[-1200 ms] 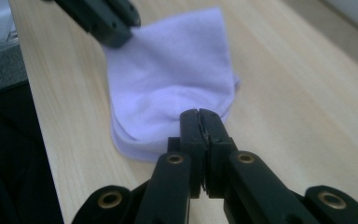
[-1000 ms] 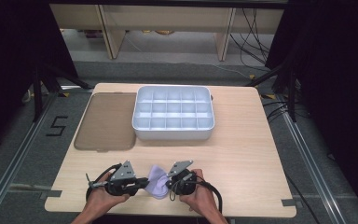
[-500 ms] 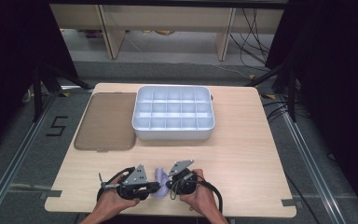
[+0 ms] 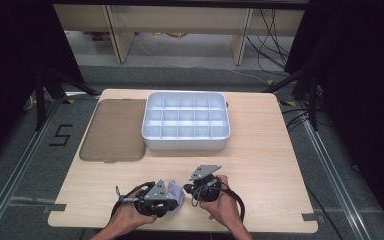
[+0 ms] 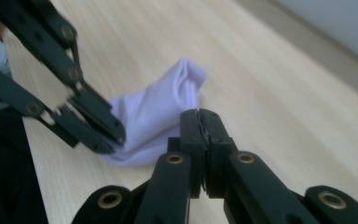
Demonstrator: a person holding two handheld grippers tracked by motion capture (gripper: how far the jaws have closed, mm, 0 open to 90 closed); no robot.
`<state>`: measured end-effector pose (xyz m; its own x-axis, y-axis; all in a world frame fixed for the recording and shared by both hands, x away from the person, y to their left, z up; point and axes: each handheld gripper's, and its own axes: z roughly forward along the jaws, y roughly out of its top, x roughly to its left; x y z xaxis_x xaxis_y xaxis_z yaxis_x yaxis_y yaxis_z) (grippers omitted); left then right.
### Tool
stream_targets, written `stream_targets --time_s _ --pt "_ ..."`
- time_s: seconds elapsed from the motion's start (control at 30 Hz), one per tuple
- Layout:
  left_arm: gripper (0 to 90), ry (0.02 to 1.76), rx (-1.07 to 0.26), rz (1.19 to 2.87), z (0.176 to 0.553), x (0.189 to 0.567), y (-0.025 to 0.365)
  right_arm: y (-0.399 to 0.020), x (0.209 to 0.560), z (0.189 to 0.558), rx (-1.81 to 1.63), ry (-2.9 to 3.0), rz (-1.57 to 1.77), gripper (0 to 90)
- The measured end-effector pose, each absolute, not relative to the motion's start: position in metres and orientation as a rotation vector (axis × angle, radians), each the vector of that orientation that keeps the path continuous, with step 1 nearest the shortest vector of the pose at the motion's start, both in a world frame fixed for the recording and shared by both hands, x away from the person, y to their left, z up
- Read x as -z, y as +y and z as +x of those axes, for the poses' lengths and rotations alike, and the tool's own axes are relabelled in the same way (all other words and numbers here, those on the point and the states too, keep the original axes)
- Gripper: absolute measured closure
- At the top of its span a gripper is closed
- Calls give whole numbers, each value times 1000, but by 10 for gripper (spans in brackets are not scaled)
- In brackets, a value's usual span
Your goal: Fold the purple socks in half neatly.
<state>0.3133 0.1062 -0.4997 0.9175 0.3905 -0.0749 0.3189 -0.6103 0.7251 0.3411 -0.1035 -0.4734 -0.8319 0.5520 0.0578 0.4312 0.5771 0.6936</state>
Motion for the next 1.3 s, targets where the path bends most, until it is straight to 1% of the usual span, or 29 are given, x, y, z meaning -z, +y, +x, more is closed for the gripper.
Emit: stream_targets --time_s 0.03,0.1,0.13,0.2,0.23,0.37,0.43,0.53,0.57,0.6,0.63,0.67,0.77,0.8,0.83,0.9,0.97,1.0,1.03,1.1,1.17,1.23,1.3 --pt "841 491 -134 2268 314 499 106 -104 469 340 -1104 2630 839 891" --pt "840 518 -107 2262 313 501 106 -104 461 339 -1162 2606 798 891" --pt "840 496 -127 2265 314 500 106 -102 458 339 -1174 2608 776 891" --pt "840 496 -126 2267 314 500 105 -95 454 338 -1185 2618 747 891" --pt "840 529 -114 2251 311 501 104 -91 454 338 -1179 2628 745 891" --pt "837 504 -128 2253 311 501 105 -75 468 344 -1120 2693 689 894" --pt "833 531 -107 2244 310 502 106 -75 474 345 -1060 2718 733 900" --pt "811 523 -100 2232 310 501 107 -76 480 346 -1022 2730 744 900" --pt "800 539 -80 2199 309 498 110 -78 484 347 -997 2747 746 900" --pt "791 527 -86 2191 310 495 113 -78 484 348 -997 2743 739 900" --pt "784 565 -70 2159 308 491 114 -78 484 347 -995 2741 738 900" --pt "784 557 -77 2142 307 487 117 -79 484 347 -993 2741 740 900" --pt "804 563 -135 2115 306 478 125 -80 485 347 -1000 2736 738 900" --pt "815 591 -136 2102 306 478 125 -79 485 345 -1001 2738 794 900" --pt "827 578 -143 2120 308 481 126 -79 484 345 -989 2738 779 900" --pt "837 613 -125 2150 308 490 122 -78 485 346 -997 2732 764 900" --pt "848 584 -108 2193 309 498 119 -78 485 345 -996 2731 768 900" --pt "853 613 -96 2201 308 501 118 -78 485 345 -1005 2729 773 900" --pt "858 602 -99 2223 309 502 119 -78 485 344 -1000 2730 769 900" --pt "865 586 -108 2224 311 503 120 -78 485 344 -1007 2740 756 900" --pt "866 620 -95 2207 310 503 120 -80 484 344 -996 2739 733 900" --pt "866 602 -125 2222 314 504 125 -81 484 342 -993 2745 743 900" --pt "864 648 -123 2195 315 505 127 -82 484 340 -991 2748 757 900"
